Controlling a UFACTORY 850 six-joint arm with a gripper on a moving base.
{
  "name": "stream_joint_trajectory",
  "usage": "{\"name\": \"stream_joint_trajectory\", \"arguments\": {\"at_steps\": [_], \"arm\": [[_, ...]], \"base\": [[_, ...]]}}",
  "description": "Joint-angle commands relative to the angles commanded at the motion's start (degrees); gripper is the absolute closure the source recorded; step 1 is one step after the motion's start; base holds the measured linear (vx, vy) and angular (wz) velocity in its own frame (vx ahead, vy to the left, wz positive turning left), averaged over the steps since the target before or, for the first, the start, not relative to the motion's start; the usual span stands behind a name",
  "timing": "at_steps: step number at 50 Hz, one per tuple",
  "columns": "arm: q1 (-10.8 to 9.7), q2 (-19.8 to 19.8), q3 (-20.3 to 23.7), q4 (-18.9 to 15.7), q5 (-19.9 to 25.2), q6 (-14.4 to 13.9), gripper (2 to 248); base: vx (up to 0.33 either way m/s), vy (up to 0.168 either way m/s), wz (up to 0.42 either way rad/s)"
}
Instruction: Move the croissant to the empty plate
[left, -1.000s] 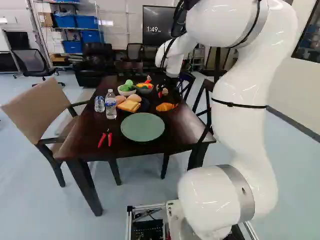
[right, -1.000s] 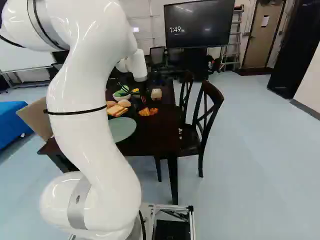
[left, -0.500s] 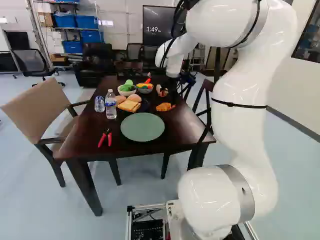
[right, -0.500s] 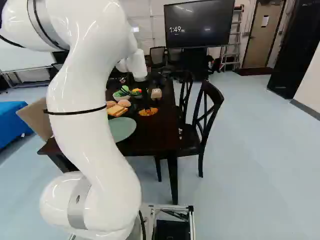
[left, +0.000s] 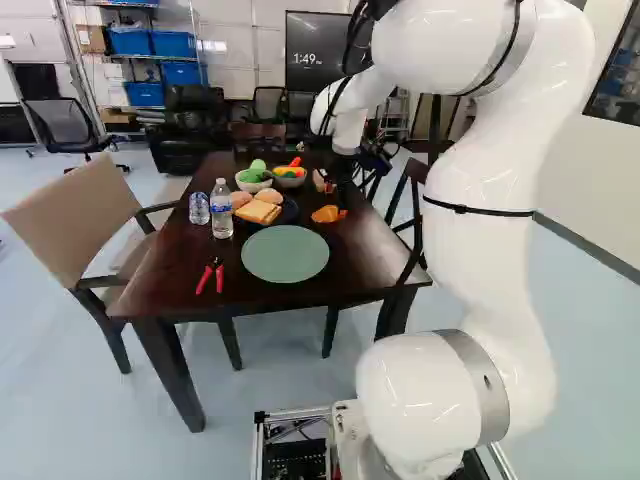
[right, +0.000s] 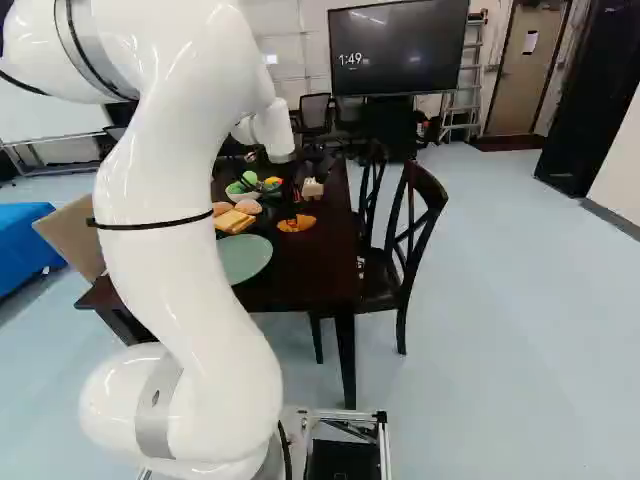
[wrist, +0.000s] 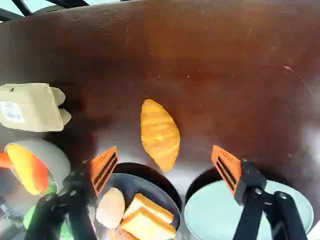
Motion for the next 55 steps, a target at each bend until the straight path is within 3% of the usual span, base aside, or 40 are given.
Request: {"name": "stream_joint_trajectory", "arguments": {"at_steps": [27,53,55], "arm": [[0.0,-4.3,-1.1,0.0,0.0,0.0,3],[0.0,-4.3,-1.1,0.0,0.0,0.0,3],[0.0,-4.3,-1.1,0.0,0.0,0.0,14]], "base": [[0.0,0.0,0.0],[0.0,0.0,0.0],[0.0,0.0,0.0]]}}
